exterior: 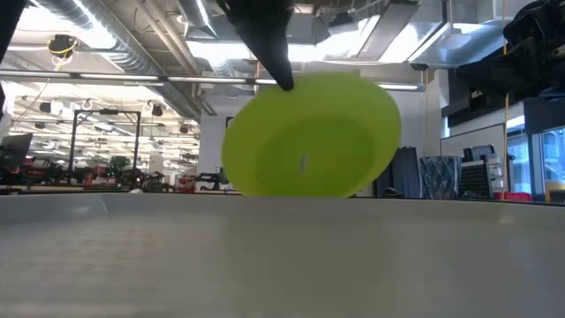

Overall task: Pick and place plate/cup/fork/spoon on tray
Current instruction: Put the green plate on the gray serving tray

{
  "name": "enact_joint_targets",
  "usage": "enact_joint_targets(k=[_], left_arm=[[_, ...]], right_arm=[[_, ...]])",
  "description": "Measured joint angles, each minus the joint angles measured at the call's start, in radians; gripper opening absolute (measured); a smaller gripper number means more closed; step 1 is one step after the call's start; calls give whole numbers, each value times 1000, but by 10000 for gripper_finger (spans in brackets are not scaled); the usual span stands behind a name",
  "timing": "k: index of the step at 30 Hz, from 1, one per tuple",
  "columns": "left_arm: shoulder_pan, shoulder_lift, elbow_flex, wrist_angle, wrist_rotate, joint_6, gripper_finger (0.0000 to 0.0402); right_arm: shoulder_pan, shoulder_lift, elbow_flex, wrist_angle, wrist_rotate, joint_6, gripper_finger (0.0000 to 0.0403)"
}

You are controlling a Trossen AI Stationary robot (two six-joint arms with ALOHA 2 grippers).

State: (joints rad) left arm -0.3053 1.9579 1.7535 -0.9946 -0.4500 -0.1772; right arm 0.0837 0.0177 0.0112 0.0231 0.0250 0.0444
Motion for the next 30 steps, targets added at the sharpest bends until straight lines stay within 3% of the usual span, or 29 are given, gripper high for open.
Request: enact_joint_targets(k=[13,30], left_arm=[[-207,-3,0,-27,24,-30,0],[-290,41,46,70,-1,-281,0]], right_arm=[[0,0,0,0,0,0,20],[0,0,0,0,0,0,20]])
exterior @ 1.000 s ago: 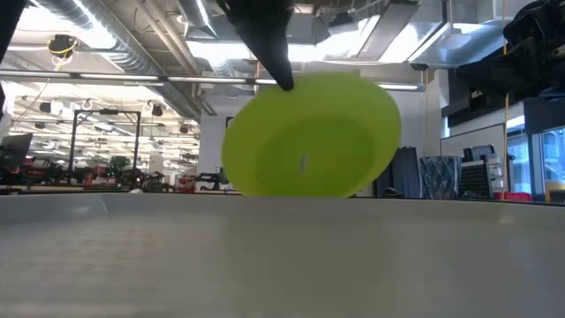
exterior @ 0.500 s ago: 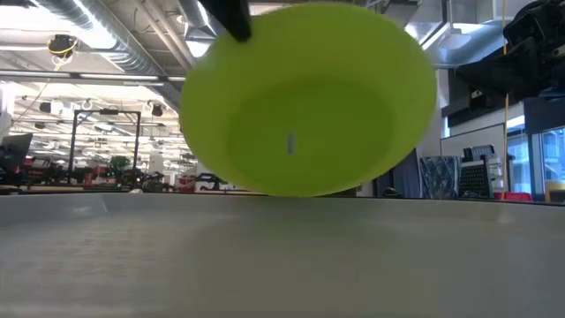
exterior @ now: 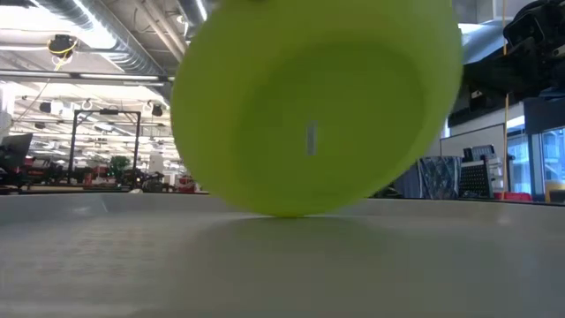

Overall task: Pick and place plate/cup/fork/spoon on tray
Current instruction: Put the green plate on the gray serving tray

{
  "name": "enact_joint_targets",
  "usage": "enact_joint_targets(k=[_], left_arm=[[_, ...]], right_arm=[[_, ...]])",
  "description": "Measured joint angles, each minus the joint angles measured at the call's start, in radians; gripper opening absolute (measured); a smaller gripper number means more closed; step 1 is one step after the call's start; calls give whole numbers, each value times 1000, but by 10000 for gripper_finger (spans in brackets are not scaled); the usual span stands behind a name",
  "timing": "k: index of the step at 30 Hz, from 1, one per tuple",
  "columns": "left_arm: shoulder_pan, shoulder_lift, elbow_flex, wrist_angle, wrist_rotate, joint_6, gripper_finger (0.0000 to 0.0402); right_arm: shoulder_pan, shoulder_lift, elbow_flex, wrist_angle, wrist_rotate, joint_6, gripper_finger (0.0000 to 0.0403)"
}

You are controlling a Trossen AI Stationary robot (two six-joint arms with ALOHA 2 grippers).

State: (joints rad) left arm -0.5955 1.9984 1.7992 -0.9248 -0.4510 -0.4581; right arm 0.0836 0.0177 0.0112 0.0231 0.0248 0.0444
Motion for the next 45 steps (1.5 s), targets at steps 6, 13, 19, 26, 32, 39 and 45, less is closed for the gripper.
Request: enact_joint_targets(k=[6,13,19,26,32,39,45], left_arm=[[4,58,0,22,82,5,0],[4,75,-1,29,160,42,0],[6,121,1,60,192,49,0],[6,157,-2,55,230,49,0],[5,176,-2,86,266,25,0],[7,208,-1,121,317,22,1],[7,230,-3,137,319,6,24]], right_arm=[[0,0,0,0,0,0,20],[0,0,0,0,0,0,20],[0,0,0,0,0,0,20],[0,0,0,0,0,0,20],[0,0,0,0,0,0,20],[0,0,0,0,0,0,20],[0,0,0,0,0,0,20]])
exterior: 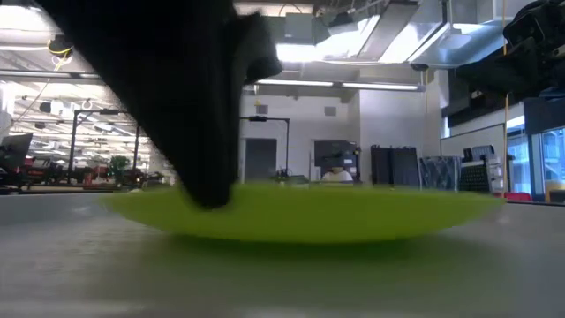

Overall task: Pick and place plate/cup/fork/spoon on tray
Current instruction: Put the green plate on the gray serving tray

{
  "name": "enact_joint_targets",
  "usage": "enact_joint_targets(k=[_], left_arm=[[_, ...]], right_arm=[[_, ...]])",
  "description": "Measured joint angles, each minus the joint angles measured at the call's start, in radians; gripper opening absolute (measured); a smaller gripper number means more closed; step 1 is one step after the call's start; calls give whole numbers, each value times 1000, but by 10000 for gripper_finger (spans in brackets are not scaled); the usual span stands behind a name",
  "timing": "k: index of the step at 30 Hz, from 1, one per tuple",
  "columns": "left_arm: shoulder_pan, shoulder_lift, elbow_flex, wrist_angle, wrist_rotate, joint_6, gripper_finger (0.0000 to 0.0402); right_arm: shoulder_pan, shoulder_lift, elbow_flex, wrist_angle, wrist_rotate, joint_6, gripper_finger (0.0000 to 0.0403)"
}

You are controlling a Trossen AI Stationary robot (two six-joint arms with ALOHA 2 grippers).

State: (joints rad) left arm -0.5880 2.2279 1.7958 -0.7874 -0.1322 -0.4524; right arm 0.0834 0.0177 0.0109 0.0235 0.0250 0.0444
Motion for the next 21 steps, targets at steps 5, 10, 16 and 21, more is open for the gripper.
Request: enact_joint_targets(k=[5,10,16,21], left_arm=[[1,-2,1,31,-1,-15,40],[1,-2,1,64,-6,-14,44],[1,-2,1,85,-5,-12,44],[0,-3,1,86,12,-12,34]], right_arm=[[0,0,0,0,0,0,20],[0,-1,0,0,0,0,20],[0,0,0,0,0,0,20],[0,0,0,0,0,0,20]])
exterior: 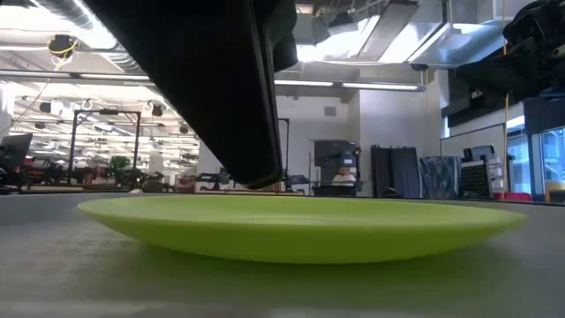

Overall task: Pick and place plate/cup/fork/spoon on tray
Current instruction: Put the green plate on the gray serving tray, then move the gray serving tray to the center of the table

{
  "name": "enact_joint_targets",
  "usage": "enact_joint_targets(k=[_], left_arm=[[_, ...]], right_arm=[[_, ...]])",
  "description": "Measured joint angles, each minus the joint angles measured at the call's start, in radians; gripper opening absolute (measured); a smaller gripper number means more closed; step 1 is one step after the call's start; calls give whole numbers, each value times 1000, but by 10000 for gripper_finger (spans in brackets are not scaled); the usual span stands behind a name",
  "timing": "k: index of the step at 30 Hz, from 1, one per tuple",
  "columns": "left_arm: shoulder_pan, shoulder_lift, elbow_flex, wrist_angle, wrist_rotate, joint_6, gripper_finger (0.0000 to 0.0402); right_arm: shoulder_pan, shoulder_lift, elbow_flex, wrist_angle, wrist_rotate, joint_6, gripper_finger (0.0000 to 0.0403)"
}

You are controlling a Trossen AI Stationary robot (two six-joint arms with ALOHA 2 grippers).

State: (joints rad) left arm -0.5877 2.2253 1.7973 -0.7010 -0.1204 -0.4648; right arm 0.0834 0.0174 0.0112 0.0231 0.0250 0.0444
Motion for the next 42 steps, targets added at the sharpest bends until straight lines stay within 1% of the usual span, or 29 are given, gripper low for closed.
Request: enact_joint_targets(k=[6,12,17,20,23,27,34,40,42], left_arm=[[0,0,0,5,-14,9,7],[1,0,0,-2,-12,24,6],[7,-5,0,-36,-2,-66,1],[14,-30,1,-49,8,-108,1],[21,-73,0,-73,-7,-129,1],[39,-163,0,-115,-84,-182,0],[50,-304,1,-215,-309,-351,0],[51,-365,1,-378,-404,-579,0],[54,-376,1,-434,-416,-636,0]], right_arm=[[0,0,0,0,0,0,20],[0,0,0,0,0,0,20],[0,0,0,0,0,0,20],[0,0,0,0,0,0,20],[0,0,0,0,0,0,20],[0,0,0,0,0,0,20],[0,0,0,0,0,0,20],[0,0,0,5,0,0,20],[0,0,0,5,0,0,20]])
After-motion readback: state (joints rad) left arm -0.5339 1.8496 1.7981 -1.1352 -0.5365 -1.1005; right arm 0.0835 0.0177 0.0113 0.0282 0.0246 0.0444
